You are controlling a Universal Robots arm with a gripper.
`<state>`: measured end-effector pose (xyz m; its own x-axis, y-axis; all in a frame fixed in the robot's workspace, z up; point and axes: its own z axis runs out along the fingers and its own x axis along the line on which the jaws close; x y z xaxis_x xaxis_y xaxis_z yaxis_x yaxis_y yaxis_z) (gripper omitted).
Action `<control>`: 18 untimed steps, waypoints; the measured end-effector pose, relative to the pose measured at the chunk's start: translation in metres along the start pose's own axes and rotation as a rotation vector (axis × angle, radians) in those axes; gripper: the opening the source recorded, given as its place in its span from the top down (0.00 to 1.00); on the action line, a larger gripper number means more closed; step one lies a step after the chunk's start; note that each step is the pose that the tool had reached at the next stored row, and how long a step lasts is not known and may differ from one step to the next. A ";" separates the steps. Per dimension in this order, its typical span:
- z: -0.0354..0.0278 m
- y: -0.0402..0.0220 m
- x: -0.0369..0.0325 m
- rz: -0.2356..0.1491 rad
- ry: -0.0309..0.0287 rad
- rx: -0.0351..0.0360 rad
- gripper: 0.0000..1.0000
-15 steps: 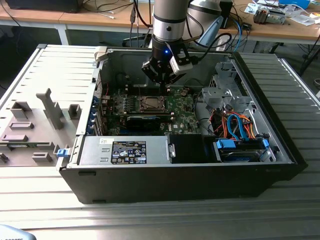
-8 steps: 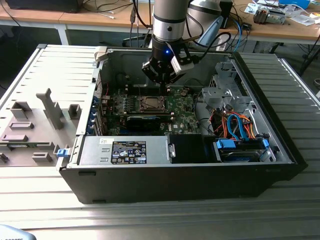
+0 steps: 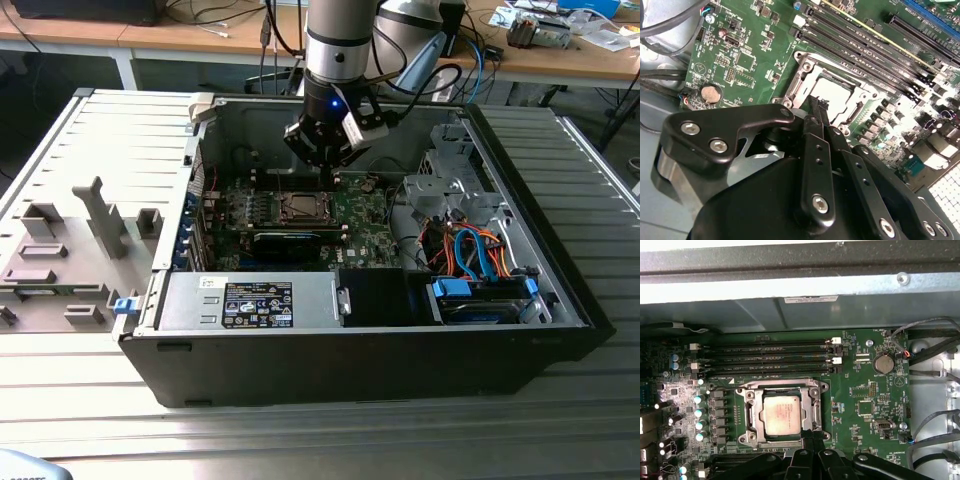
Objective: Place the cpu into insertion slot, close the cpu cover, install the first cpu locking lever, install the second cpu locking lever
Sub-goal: 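Install the first cpu locking lever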
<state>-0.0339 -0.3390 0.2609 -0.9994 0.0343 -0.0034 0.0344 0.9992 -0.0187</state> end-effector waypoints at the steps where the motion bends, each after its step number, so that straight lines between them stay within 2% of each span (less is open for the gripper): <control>1: 0.0000 0.0000 0.0000 -0.001 0.0000 0.0000 0.89; 18: 0.0000 0.0000 0.0000 -0.023 -0.0004 -0.0001 0.89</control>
<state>-0.0339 -0.3390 0.2609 -0.9999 0.0114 -0.0034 0.0115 0.9998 -0.0187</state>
